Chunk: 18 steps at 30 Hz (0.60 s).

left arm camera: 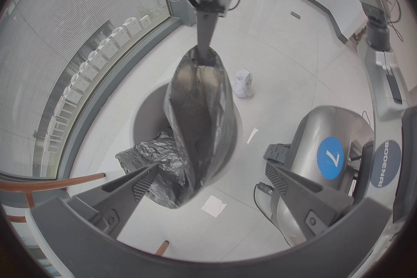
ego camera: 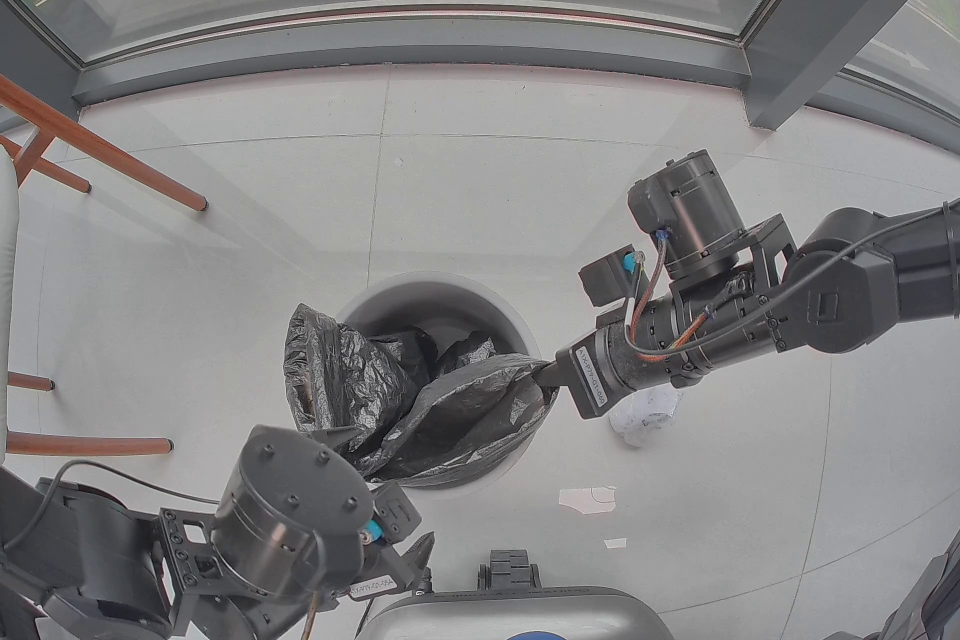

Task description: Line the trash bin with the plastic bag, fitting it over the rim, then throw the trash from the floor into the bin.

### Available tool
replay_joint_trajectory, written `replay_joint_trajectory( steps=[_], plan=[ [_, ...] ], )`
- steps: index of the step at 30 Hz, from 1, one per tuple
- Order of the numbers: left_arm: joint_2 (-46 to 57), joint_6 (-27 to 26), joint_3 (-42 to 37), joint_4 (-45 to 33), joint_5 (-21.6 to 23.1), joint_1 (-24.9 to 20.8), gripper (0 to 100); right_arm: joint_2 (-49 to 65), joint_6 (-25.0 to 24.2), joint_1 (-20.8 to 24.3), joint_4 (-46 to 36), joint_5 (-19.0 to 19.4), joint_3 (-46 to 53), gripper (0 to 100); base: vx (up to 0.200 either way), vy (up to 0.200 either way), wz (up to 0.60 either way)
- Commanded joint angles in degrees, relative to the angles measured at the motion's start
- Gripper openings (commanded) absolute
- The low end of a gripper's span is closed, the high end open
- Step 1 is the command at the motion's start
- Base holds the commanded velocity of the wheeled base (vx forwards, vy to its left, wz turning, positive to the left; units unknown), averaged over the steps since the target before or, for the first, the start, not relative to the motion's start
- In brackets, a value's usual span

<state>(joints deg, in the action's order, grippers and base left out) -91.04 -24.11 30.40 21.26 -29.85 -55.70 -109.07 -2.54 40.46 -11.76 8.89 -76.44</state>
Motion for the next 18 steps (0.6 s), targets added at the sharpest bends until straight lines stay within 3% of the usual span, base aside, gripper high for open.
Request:
replay_joint_trajectory(
  steps=[1, 5, 8, 14, 18],
  plan=[
    [-0.8, -0.1, 3.0, 0.0, -0.1, 1.4, 100, 0.4, 0.0, 0.1, 0.0, 0.1, 0.5, 0, 0.000, 0.000, 0.00],
    [-0.6, -1.2, 5.5, -0.1, -0.1, 2.1, 100, 0.3, 0.0, 0.1, 0.1, 0.0, 0.8, 0, 0.000, 0.000, 0.00],
    [-0.5, -3.0, 6.7, 0.1, 0.7, 5.2, 100, 0.3, 0.0, 0.1, 0.1, 0.0, 0.8, 0, 0.000, 0.000, 0.00],
    [-1.8, -3.4, 5.5, 0.4, 6.4, 7.1, 100, 0.0, 0.0, 0.3, 0.2, 0.0, 0.6, 0, 0.000, 0.000, 0.00],
    [-3.2, -3.7, 4.8, 0.5, 7.0, 8.3, 100, 0.1, -0.1, 0.8, 0.2, 0.0, 0.7, 0, 0.000, 0.000, 0.00]
  ],
)
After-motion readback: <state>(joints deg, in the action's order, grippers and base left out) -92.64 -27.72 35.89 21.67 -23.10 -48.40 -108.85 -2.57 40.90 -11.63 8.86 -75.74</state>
